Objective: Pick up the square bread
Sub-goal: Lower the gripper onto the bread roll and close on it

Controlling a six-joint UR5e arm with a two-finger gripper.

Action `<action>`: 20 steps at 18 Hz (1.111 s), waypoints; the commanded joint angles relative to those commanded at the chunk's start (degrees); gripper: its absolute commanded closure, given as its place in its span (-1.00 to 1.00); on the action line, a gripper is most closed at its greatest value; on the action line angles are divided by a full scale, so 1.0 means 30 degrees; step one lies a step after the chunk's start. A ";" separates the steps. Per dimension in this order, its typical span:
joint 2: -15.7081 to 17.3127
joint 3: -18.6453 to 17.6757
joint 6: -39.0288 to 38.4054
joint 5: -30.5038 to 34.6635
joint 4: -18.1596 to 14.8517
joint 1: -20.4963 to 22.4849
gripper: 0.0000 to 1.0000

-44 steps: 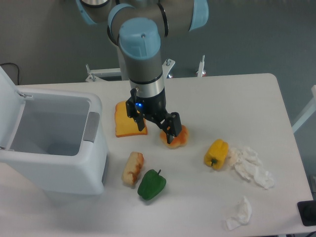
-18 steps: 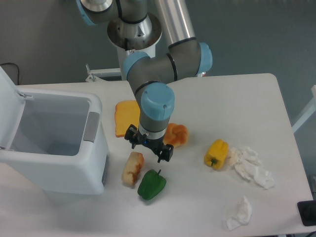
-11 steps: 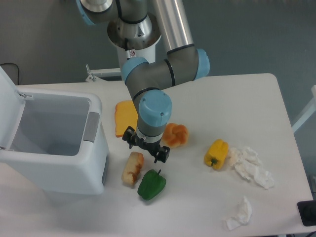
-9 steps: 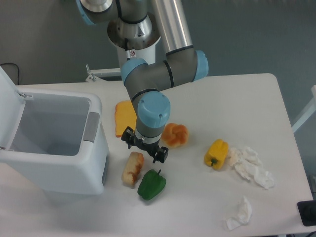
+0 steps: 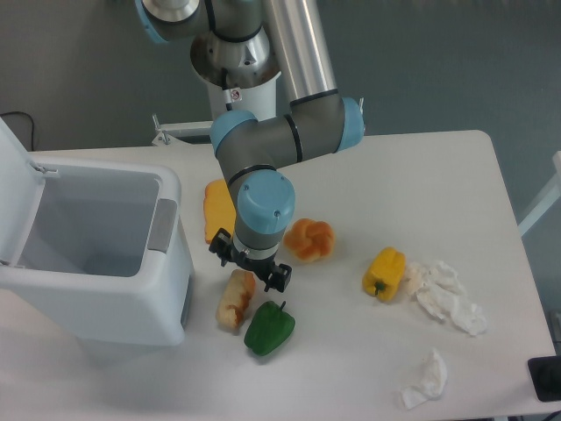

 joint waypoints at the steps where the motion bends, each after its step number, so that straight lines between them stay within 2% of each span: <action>1: 0.0000 0.0000 0.0001 0.0000 0.0000 -0.0029 -0.77; 8: -0.0146 0.0029 -0.0145 0.0029 0.0000 -0.0352 -0.76; 15: -0.0351 0.0204 0.0001 0.0146 0.0029 -0.0352 -0.03; 17: -0.0352 0.0205 0.0030 0.0321 0.0029 -0.0352 0.10; 19: -0.0322 0.0292 0.0118 0.0497 0.0029 -0.0352 0.13; 20: -0.0351 0.0380 0.0119 0.0498 0.0029 -0.0352 0.23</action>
